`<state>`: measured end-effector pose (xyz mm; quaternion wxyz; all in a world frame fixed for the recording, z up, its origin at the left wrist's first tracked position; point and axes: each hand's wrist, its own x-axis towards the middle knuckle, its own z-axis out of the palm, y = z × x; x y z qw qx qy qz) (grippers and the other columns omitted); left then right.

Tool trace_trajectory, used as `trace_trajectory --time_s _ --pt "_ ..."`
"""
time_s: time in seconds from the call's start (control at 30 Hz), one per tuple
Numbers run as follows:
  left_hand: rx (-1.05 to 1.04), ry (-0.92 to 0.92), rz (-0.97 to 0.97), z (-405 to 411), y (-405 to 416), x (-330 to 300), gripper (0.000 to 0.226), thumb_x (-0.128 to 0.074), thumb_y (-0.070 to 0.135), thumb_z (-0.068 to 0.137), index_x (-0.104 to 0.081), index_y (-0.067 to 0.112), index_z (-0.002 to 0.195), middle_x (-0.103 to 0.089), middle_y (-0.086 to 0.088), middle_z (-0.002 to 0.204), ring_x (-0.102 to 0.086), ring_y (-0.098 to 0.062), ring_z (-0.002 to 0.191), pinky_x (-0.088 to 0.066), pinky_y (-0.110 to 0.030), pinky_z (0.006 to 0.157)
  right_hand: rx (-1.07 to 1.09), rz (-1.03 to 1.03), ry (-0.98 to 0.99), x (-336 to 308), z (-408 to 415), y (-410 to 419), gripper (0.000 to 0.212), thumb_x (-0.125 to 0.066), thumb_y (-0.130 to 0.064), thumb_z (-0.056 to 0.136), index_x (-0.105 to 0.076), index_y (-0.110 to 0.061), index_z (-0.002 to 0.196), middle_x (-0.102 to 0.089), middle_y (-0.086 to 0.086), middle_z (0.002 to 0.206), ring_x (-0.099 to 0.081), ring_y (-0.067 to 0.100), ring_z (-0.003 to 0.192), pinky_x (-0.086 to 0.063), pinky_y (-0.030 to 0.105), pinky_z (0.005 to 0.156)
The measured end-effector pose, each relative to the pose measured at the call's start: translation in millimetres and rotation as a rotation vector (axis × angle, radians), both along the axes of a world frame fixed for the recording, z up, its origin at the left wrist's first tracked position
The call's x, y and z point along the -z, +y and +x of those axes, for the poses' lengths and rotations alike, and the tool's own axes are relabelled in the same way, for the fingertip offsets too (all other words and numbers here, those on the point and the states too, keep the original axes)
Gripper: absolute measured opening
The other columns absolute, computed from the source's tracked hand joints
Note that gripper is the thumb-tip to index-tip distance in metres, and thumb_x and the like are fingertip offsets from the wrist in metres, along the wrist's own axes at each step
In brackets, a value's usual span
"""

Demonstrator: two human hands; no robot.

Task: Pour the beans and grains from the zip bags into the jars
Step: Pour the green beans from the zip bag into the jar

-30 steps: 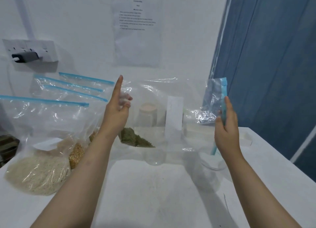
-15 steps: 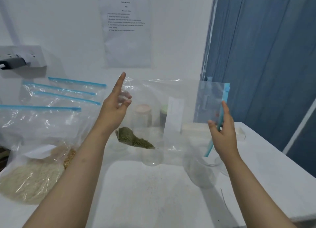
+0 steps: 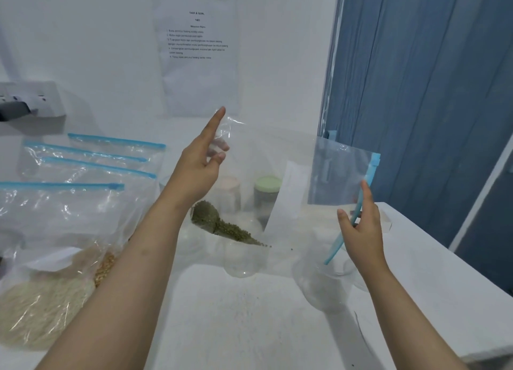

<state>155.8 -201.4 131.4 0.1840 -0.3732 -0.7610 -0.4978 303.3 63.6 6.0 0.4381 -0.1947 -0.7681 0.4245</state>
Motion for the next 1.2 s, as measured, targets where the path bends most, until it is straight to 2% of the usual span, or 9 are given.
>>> trace_trajectory --time_s 0.13,0.27,0.43,0.6,0.77,1.2 --pt "0.01 0.023 -0.011 2.0 9.2 -4.3 0.077 -0.048 0.002 0.099 -0.024 0.056 0.148 -0.06 0.004 0.107 -0.057 -0.012 0.1 -0.04 -0.005 0.087 0.035 0.011 -0.05 6.0 1.5 7.4 0.072 -0.058 -0.022 0.1 -0.016 -0.049 0.153 -0.04 -0.012 0.128 -0.044 0.023 0.124 -0.045 0.053 0.105" --pt "-0.025 0.039 -0.02 5.1 18.9 -4.5 0.076 -0.046 0.001 0.098 -0.024 0.051 0.15 -0.059 0.005 0.107 -0.056 -0.015 0.095 -0.039 -0.002 0.081 0.033 -0.001 -0.043 7.6 5.0 10.2 0.073 -0.059 -0.021 0.099 -0.017 -0.046 0.154 -0.046 -0.002 0.131 -0.046 0.022 0.12 -0.046 0.049 0.104" --pt "-0.041 0.034 0.002 9.5 27.5 -7.2 0.077 -0.045 -0.001 0.096 -0.027 0.051 0.15 -0.058 0.006 0.105 -0.054 -0.016 0.088 -0.04 -0.004 0.078 0.041 -0.017 -0.051 12.9 5.9 12.5 0.074 -0.059 -0.022 0.099 -0.016 -0.048 0.154 -0.045 -0.006 0.123 -0.049 0.022 0.115 -0.048 0.05 0.102" --pt "-0.011 0.019 -0.015 11.2 28.9 -11.7 0.078 -0.045 -0.001 0.095 -0.027 0.054 0.148 -0.058 0.008 0.105 -0.052 -0.013 0.085 -0.041 -0.006 0.076 0.048 -0.075 -0.056 12.1 4.7 12.7 0.076 -0.061 -0.024 0.097 -0.015 -0.046 0.154 -0.044 0.002 0.142 -0.049 0.023 0.125 -0.049 0.05 0.105" --pt "0.025 0.025 -0.016 13.2 30.7 -17.7 0.078 -0.045 -0.001 0.095 -0.029 0.054 0.148 -0.059 0.01 0.105 -0.051 -0.012 0.085 -0.042 -0.005 0.075 0.046 -0.102 -0.042 10.8 6.4 11.8 0.078 -0.062 -0.024 0.096 -0.015 -0.049 0.153 -0.04 0.001 0.15 -0.047 0.024 0.131 -0.048 0.051 0.106" --pt "0.064 0.084 -0.06 24.0 39.3 -35.1 0.079 -0.045 -0.002 0.094 -0.029 0.052 0.149 -0.058 0.012 0.103 -0.05 -0.012 0.085 -0.041 -0.004 0.072 0.063 -0.097 -0.044 8.8 17.9 15.7 0.084 -0.065 -0.019 0.095 -0.012 -0.049 0.153 -0.039 0.003 0.146 -0.05 0.019 0.121 -0.052 0.036 0.097"
